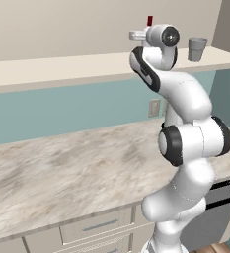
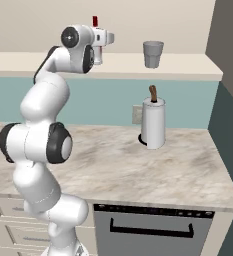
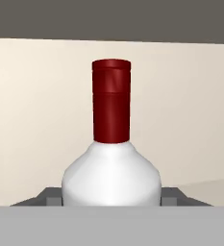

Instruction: There is a bowl on the dining counter. Grab a lemon wedge from the fridge and place it in the bowl. Then get the liquor bottle and glass cup from the cabinet and place them next to the bowl.

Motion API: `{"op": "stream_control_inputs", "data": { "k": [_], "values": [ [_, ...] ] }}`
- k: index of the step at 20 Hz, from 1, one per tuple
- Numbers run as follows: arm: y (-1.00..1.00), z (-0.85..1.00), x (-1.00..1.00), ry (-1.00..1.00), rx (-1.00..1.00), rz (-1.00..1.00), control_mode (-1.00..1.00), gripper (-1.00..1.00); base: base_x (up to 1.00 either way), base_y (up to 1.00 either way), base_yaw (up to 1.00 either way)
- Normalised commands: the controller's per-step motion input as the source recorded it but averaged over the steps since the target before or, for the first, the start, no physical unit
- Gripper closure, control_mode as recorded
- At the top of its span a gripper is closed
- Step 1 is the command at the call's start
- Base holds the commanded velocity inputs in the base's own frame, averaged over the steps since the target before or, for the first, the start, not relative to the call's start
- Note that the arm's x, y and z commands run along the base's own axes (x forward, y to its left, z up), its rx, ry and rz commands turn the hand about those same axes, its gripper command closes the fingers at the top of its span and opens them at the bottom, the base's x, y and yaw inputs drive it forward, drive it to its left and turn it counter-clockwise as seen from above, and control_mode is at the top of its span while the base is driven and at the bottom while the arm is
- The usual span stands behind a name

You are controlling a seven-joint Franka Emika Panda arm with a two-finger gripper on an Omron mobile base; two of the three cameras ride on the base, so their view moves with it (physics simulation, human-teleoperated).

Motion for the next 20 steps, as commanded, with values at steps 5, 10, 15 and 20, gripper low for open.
{"op": "stream_control_inputs", "data": {
  "k": [5,10,15,20],
  "values": [
    [0.00,-0.21,-0.86,-0.13,0.00,0.04,-1.00,1.00,0.00,0.00,0.00],
    [-0.01,0.16,-0.99,-0.02,0.01,0.06,-1.00,1.00,0.00,0.00,0.00],
    [0.00,0.03,-0.98,0.08,0.00,0.24,-1.00,1.00,0.00,0.00,0.00],
    [0.00,0.03,-0.90,0.04,-0.01,0.34,-1.00,1.00,0.00,0.00,0.00]
  ]
}}
